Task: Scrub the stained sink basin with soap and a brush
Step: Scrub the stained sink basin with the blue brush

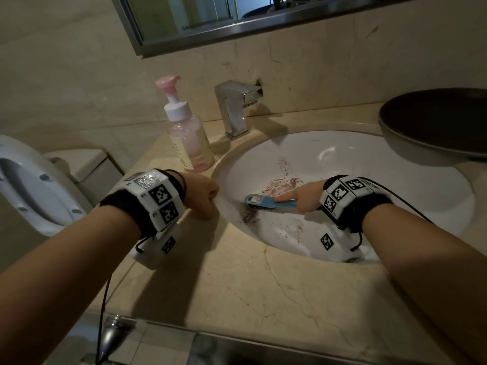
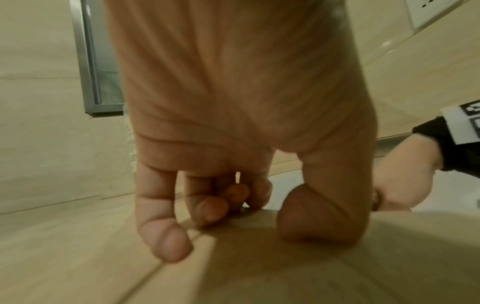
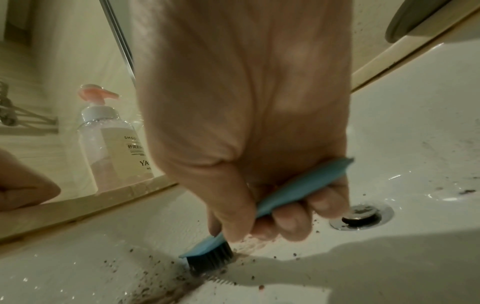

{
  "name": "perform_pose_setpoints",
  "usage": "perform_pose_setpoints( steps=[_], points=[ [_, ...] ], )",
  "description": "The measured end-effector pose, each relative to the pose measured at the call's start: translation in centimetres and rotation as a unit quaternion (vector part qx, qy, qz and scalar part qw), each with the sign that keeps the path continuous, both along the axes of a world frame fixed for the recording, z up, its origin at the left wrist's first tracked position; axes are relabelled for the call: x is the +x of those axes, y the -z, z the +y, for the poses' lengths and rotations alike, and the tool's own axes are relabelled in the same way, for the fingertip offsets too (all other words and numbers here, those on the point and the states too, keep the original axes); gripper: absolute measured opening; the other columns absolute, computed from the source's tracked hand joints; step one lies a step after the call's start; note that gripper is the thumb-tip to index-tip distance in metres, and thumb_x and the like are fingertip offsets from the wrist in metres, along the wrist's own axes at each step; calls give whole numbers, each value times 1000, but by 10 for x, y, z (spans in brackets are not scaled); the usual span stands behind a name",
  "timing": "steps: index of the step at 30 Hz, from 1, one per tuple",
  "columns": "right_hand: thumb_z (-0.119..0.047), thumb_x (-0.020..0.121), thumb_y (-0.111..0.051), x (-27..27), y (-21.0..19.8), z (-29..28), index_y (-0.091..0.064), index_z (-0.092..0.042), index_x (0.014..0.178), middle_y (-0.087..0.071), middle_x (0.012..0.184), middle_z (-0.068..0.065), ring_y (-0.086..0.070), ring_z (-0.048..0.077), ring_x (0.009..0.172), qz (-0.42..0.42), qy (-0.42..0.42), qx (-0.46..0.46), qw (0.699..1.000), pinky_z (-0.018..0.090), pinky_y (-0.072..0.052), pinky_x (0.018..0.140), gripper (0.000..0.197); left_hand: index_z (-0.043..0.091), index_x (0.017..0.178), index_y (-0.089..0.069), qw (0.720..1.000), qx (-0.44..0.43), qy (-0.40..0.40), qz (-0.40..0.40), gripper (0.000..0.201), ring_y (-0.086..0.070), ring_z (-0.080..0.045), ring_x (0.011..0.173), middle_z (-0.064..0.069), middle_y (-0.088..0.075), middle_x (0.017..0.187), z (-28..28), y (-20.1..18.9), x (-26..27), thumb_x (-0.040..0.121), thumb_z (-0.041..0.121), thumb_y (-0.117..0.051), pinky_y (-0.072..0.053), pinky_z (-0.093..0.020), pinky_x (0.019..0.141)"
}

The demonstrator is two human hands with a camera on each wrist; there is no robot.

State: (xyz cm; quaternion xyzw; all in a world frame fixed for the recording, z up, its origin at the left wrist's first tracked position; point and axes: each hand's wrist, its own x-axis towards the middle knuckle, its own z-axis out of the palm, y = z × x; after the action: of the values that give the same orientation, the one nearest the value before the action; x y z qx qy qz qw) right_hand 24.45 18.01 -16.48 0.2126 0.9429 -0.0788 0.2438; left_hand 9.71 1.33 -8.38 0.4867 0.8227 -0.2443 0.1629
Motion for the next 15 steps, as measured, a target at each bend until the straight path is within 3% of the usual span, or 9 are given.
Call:
perform_pose_setpoints(
  steps=[3,6,10,11,14,15],
  points=[
    [-5,94,-40,2,-4,4,-28,-44,144,-47,136,6,-44,11,64,32,2,-63,998,12,-34,50,64,21,64,-35,1000,2,-15,-25,28,-41,-17,66,3,-42,68,1,0,-1,76,16,-60,-31,-23,52],
    [-2,92,-43,3,-5,8,-39,-47,137,-58,96,-1,-43,10,59,28,11,-133,991,10,-38,48,64,20,64,-36,999,1,-18,-28,28,-37,-12,56,4,-42,65,2,-2,2,76,15,-60,-31,-21,49],
    [-5,93,-38,1,4,15,-35,-46,140,-48,133,7,-49,17,79,14,25,-44,999,18,-36,56,63,20,64,-37,1000,4,-11,-23,28,-36,-10,55,5,-42,65,2,-2,3,77,15,-60,-31,-21,48],
    [-5,94,-37,2,3,15,-36,-46,140,-49,131,7,-48,17,75,7,33,-43,999,18,-36,55,62,20,64,-37,1000,5,-12,-26,27,-36,-10,55,5,-42,65,2,-2,3,78,15,-60,-31,-21,48],
    [-1,92,-41,6,-5,17,-46,-53,127,-57,99,3,-36,13,52,-12,44,-130,990,18,-32,46,63,20,65,-38,999,6,-15,-36,26,-36,-10,57,5,-42,67,1,-3,2,79,15,-59,-31,-21,50],
    [-1,91,-42,7,-6,15,-45,-55,124,-58,100,4,-36,13,52,-10,41,-134,990,17,-33,46,62,20,65,-38,999,6,-14,-38,25,-37,-10,57,5,-42,67,1,-3,2,79,15,-59,-32,-21,50]
  ],
)
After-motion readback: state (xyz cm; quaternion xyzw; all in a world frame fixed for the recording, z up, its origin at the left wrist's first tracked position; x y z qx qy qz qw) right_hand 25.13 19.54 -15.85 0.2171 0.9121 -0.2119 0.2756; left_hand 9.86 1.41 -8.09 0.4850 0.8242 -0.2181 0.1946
